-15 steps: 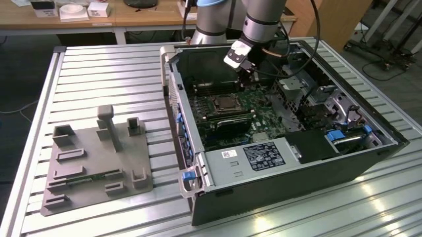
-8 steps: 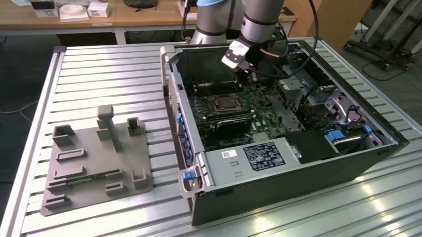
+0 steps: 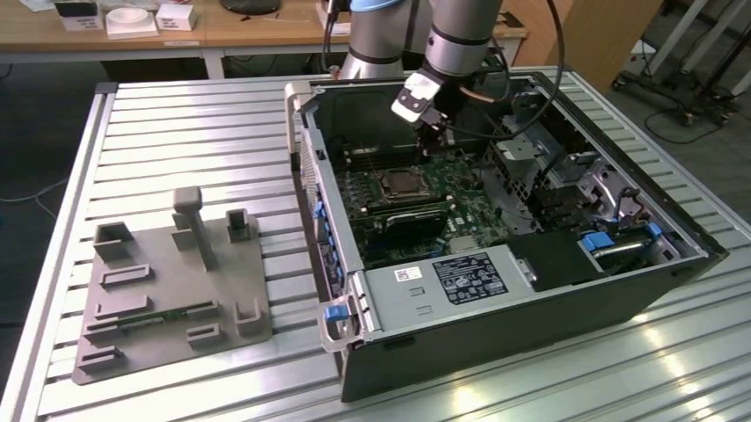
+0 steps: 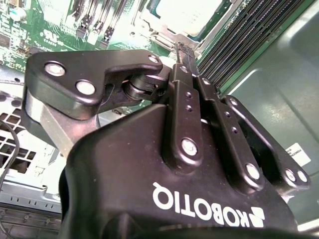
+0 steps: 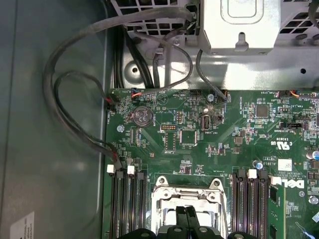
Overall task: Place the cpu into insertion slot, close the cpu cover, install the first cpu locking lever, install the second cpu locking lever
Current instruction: 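Close the cpu cover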
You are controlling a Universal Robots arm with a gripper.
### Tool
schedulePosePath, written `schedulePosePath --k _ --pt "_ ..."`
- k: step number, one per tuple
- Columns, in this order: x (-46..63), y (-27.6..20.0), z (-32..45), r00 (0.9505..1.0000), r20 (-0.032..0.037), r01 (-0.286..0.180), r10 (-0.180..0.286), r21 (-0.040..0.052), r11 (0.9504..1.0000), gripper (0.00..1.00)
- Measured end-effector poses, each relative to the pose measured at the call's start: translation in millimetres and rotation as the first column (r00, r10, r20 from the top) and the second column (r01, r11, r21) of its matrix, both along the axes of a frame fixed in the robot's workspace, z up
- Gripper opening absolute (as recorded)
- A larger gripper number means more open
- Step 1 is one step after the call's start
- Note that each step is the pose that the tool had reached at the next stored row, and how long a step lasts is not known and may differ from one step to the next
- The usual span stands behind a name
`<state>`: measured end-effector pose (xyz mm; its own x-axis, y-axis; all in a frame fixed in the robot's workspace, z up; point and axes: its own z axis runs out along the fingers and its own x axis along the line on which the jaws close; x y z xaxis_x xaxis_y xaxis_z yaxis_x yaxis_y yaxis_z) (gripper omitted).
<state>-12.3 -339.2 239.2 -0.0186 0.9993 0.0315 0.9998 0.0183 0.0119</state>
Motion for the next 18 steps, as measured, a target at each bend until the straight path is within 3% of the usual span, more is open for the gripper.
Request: schedulePosePath --k 18 --pt "-6.1 0.0 -1.4 1.0 0.0 -0.003 0.003 -0.0001 1.0 0.11"
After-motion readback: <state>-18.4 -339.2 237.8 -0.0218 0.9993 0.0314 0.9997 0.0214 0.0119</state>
